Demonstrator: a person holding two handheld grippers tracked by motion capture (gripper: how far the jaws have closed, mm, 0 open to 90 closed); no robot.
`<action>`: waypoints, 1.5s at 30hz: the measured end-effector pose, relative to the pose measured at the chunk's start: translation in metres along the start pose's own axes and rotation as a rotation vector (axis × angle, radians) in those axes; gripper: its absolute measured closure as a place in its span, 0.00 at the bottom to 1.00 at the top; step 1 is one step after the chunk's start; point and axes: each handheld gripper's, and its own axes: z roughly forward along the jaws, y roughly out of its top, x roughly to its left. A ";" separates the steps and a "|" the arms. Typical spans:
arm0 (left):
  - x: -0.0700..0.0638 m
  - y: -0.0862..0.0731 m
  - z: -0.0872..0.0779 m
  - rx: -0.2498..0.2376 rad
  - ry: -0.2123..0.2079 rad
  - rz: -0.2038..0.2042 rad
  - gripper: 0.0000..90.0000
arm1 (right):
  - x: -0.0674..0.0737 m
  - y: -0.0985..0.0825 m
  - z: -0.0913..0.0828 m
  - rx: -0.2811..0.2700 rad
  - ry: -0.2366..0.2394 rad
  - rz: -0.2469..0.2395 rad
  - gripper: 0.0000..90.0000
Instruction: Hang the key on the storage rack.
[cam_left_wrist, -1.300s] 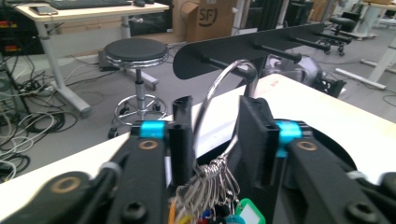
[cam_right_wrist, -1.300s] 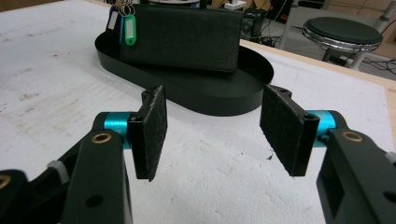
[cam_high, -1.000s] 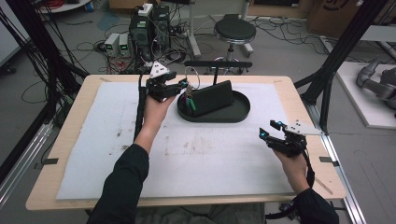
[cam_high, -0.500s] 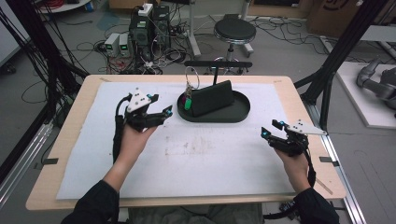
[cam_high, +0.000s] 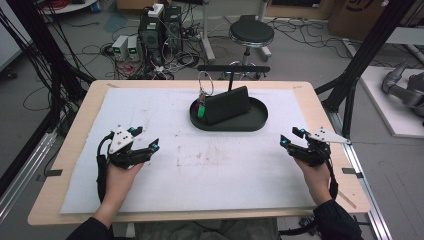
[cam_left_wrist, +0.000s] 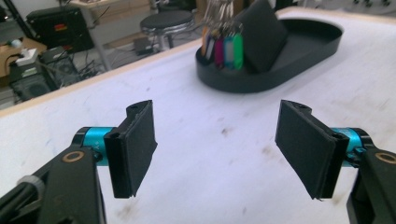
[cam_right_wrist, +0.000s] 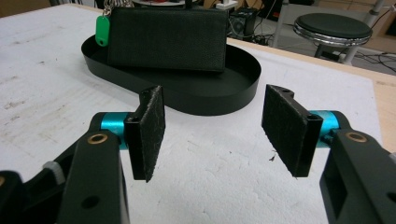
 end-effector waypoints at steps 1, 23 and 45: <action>0.002 -0.003 0.000 0.006 0.005 0.004 0.32 | 0.000 0.000 0.000 0.000 0.000 0.000 0.44; 0.023 -0.028 -0.007 0.061 0.078 -0.062 0.30 | -0.005 -0.001 0.013 0.014 0.003 0.014 0.35; 0.024 -0.030 -0.004 0.077 0.091 -0.072 0.30 | -0.006 -0.001 0.012 0.015 0.004 0.022 0.34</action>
